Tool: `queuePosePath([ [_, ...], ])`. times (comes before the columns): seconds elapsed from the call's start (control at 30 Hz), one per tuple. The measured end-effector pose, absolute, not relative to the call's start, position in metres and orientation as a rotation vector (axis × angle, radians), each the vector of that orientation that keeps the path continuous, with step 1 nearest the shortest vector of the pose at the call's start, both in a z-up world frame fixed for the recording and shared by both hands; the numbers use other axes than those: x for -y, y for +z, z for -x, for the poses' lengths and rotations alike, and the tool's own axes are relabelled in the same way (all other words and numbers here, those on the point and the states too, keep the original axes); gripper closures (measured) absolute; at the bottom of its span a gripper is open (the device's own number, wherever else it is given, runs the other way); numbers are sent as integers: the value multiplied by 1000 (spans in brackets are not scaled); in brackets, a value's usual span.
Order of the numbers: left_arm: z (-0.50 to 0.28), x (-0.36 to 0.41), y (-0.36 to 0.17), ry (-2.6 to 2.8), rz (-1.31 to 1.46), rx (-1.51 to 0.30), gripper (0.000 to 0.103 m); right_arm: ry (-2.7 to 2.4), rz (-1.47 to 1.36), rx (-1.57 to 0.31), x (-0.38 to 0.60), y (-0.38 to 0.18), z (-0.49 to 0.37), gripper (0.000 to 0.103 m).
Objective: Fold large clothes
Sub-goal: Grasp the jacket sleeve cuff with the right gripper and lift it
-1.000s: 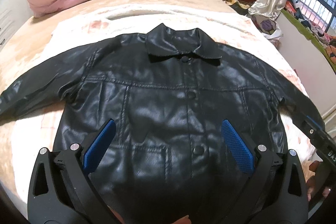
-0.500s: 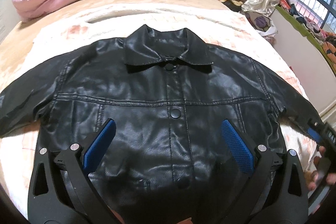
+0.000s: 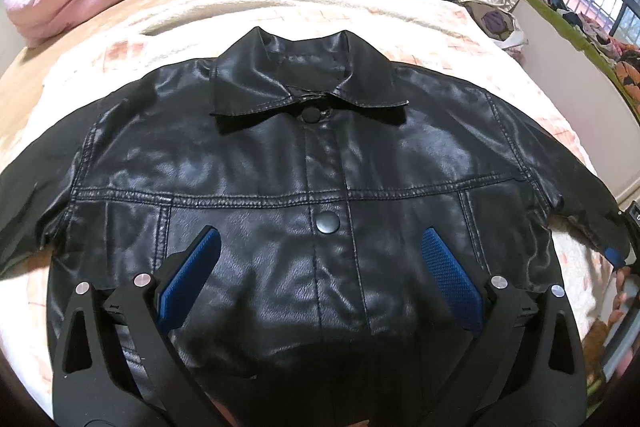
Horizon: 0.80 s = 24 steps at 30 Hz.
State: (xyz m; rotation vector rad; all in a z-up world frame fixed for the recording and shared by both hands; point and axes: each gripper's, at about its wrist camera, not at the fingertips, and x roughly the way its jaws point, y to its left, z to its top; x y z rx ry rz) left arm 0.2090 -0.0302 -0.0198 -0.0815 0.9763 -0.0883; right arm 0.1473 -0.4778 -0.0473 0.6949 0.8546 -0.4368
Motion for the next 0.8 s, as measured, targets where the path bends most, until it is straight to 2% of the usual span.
queuePosePath([
  [0.33, -224, 27, -19, -89, 97, -964, 9, -547, -869, -806, 535, -71, -138, 4],
  [0.67, -237, 20, -20, -70, 108, -957, 9, -536, -1154, -600, 580, -80, -131, 5],
  [0.7, -238, 19, -19, -70, 116, -954, 9, -522, -1186, -556, 585, -80, -131, 9],
  [0.73, -238, 18, -19, -69, 121, -951, 9, -523, -1195, -542, 588, -80, -132, 31],
  [0.77, -238, 17, -18, -69, 125, -949, 9, -525, -1195, -534, 591, -79, -132, 58],
  [0.8, -238, 16, -17, -70, 129, -948, 9, -520, -1194, -520, 593, -77, -133, 67],
])
